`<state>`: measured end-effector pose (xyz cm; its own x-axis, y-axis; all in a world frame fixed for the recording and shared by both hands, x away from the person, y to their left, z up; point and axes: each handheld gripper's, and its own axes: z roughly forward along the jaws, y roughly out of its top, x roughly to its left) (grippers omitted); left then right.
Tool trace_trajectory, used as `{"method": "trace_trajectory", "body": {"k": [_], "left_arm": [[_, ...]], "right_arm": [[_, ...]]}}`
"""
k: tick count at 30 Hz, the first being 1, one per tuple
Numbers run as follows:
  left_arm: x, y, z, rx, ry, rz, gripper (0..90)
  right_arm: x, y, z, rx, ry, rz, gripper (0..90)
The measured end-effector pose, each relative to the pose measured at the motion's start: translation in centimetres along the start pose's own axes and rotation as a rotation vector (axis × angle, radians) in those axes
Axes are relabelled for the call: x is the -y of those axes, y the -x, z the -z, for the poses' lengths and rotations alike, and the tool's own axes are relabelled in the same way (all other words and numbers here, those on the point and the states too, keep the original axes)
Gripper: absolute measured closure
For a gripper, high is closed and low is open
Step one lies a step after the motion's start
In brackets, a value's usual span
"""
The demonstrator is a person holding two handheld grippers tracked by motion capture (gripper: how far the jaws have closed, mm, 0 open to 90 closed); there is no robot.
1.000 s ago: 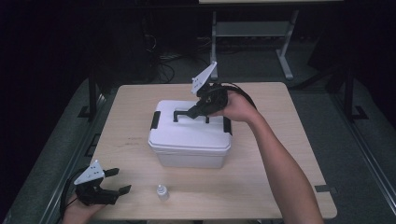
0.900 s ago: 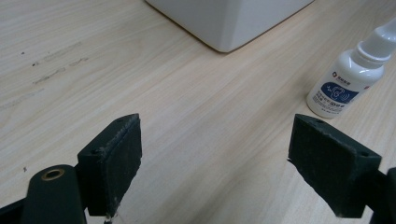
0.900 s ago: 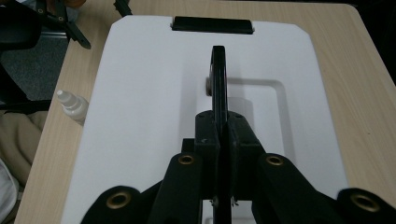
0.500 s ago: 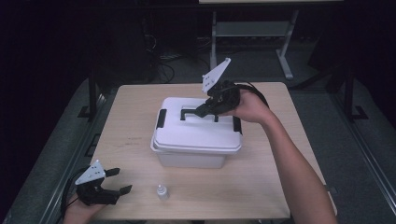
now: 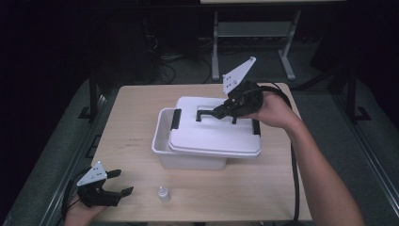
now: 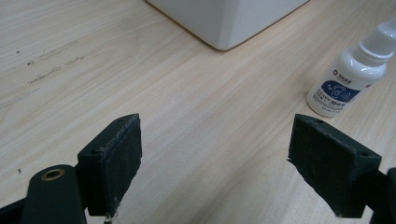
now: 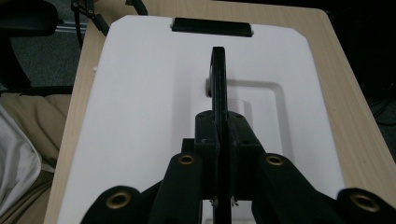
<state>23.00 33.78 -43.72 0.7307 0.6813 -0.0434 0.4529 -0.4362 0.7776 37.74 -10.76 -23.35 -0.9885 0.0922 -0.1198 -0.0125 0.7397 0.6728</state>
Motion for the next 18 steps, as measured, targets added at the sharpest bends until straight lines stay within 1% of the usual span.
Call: {"method": "trace_trajectory", "body": {"k": [2, 3, 4, 6, 7, 8, 11, 12, 14, 15, 16, 17, 18], "left_arm": [[0.0, 0.0, 0.0, 0.001, 0.0, 0.0, 17.3], [0.0, 0.1, -0.1, 0.002, 0.0, 0.003, 17.3], [0.0, 0.1, -0.1, 0.002, 0.0, 0.003, 17.3], [0.0, 0.1, -0.2, 0.003, -0.004, 0.005, 17.3], [0.0, 0.1, -0.2, 0.003, -0.008, -0.001, 17.3], [0.0, 0.1, -0.2, 0.003, -0.008, -0.001, 17.3], [0.0, 0.2, -0.3, 0.005, -0.006, 0.001, 17.3], [0.0, 0.2, -0.3, 0.005, -0.007, 0.004, 17.3], [0.1, 0.1, -0.4, 0.007, -0.012, 0.002, 17.3], [0.1, 0.2, -0.4, 0.006, -0.015, 0.002, 17.3], [0.1, 0.2, -0.4, 0.006, -0.017, 0.003, 17.3], [0.0, 0.2, -0.4, 0.004, -0.015, 0.001, 17.3], [0.0, 0.2, -0.4, 0.004, -0.015, 0.001, 17.3]], "right_arm": [[0.4, -0.2, 0.5, 0.0, 0.011, -0.006, 83.9], [1.1, -0.4, 1.1, 0.006, 0.023, -0.008, 83.9], [1.1, -0.4, 1.1, 0.006, 0.023, -0.008, 83.9], [1.8, -0.6, 1.6, 0.011, 0.02, -0.027, 83.9], [2.6, -0.8, 2.0, 0.019, 0.015, -0.037, 83.9], [2.6, -0.8, 2.0, 0.019, 0.015, -0.037, 83.9], [3.9, -1.0, 2.7, 0.03, 0.013, -0.057, 83.9], [4.3, -1.1, 2.9, 0.029, 0.013, -0.073, 83.9], [5.1, -1.2, 3.4, 0.038, 0.013, -0.081, 83.9], [5.6, -1.4, 3.8, 0.045, 0.013, -0.097, 83.9], [5.6, -1.4, 3.8, 0.045, 0.013, -0.097, 83.9], [6.3, -1.5, 4.2, 0.052, 0.013, -0.101, 83.9], [6.3, -1.5, 4.2, 0.052, 0.013, -0.101, 83.9]]}}
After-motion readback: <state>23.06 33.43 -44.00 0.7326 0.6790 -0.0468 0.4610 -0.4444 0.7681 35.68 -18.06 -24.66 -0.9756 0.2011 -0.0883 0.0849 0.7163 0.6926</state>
